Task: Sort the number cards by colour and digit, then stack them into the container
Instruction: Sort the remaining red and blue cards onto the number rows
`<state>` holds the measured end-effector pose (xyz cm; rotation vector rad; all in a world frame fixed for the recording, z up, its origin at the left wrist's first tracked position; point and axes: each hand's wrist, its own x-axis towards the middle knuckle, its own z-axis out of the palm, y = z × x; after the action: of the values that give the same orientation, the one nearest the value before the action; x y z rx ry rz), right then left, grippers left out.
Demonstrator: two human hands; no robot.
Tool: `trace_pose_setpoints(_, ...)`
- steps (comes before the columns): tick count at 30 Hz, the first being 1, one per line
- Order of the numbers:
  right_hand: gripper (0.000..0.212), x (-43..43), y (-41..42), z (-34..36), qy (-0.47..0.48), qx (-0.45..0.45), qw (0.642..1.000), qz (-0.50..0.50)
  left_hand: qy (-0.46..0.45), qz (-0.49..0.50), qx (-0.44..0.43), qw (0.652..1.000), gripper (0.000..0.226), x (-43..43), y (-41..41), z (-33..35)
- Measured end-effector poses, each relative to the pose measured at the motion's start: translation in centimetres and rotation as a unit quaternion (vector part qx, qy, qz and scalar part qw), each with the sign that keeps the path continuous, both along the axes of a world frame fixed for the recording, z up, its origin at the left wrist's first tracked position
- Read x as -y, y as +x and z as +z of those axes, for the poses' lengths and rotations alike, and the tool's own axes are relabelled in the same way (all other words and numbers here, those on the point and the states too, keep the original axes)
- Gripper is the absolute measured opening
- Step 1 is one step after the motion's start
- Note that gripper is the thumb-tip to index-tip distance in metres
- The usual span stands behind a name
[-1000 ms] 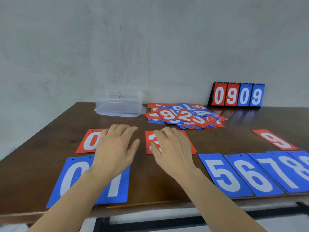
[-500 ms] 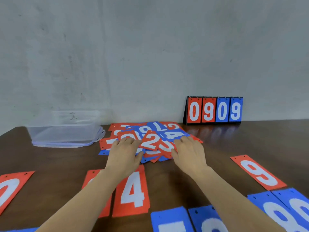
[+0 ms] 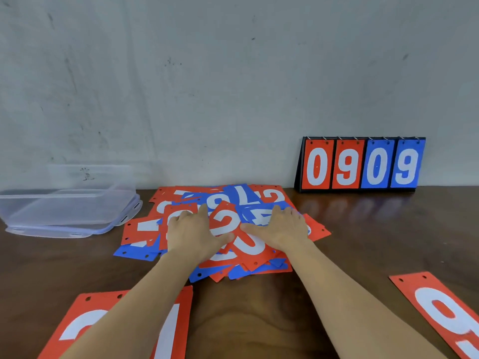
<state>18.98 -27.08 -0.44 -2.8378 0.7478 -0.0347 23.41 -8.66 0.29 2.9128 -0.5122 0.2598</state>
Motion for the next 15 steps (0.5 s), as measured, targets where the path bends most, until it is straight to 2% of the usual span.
trace_pose_setpoints(4,0.097,0.1,-0.6,0.5,-0.011,0.013,0.999,0.033,0.013,0.005,-0.008,1.000,0.089,0.4,-0.2,0.6)
trace_pose_setpoints(9,0.059,1.1,-3.3,2.0,0.038,0.016,0.990,0.138,-0.017,0.012,-0.021,1.000,0.089,0.3,-0.3,0.8)
trace_pose_setpoints(12,0.049,1.8,-5.7,2.4,0.038,0.003,0.985,0.170,-0.047,0.008,-0.018,0.999,0.089,0.2,-0.6,0.8)
trace_pose_setpoints(15,0.040,2.7,-7.9,2.6,0.024,-0.003,0.988,0.155,-0.101,-0.002,-0.034,0.994,0.081,0.0,-0.9,0.9)
